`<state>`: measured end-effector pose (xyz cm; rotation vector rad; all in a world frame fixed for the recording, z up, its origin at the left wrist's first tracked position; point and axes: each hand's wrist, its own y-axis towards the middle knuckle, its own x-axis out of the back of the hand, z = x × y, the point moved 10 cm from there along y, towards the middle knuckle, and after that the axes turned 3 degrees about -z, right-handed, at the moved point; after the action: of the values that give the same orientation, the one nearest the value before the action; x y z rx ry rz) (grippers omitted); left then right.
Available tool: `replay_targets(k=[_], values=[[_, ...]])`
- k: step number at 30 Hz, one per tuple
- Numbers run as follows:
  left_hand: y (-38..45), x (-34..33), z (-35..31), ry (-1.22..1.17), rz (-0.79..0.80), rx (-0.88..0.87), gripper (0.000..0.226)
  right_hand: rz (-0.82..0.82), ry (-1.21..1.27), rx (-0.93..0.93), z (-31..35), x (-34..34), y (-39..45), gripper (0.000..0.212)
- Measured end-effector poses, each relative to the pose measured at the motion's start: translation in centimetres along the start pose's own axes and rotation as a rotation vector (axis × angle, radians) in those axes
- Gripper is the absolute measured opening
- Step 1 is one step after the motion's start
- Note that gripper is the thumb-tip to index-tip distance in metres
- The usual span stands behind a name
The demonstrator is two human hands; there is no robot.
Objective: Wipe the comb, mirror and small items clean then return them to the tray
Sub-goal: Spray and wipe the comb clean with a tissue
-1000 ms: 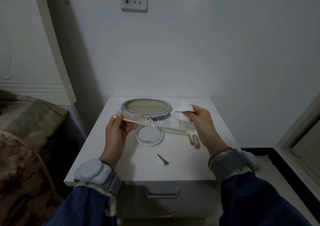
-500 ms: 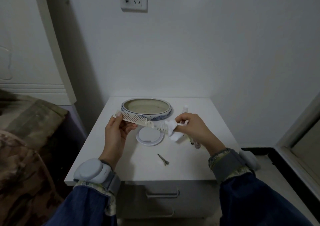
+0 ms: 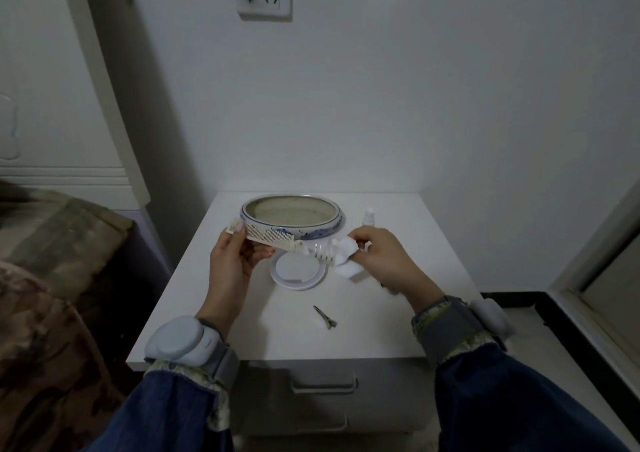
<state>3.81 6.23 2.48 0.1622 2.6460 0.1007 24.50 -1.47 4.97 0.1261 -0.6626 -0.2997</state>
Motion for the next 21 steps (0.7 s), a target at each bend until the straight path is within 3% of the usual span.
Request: replay_targets(k=[8,13,21], values=[[0.0,0.4,-0.2,-0.033,-0.028,-0.006,0.026,-0.158,0.505,-0.192,-2.0,1.4,-0.1,0.012],[0.1,0.7,-0.3,-0.047,-0.053,-0.009,0.027,-0.240,0.442,-0.153,-2.0,3.6,0.1,0.011],[0.1,1.0,-0.2,-0.030,-0.058,-0.015,0.029,-0.009,0.172,-0.150,-2.1,0.7,0.0,0.008]])
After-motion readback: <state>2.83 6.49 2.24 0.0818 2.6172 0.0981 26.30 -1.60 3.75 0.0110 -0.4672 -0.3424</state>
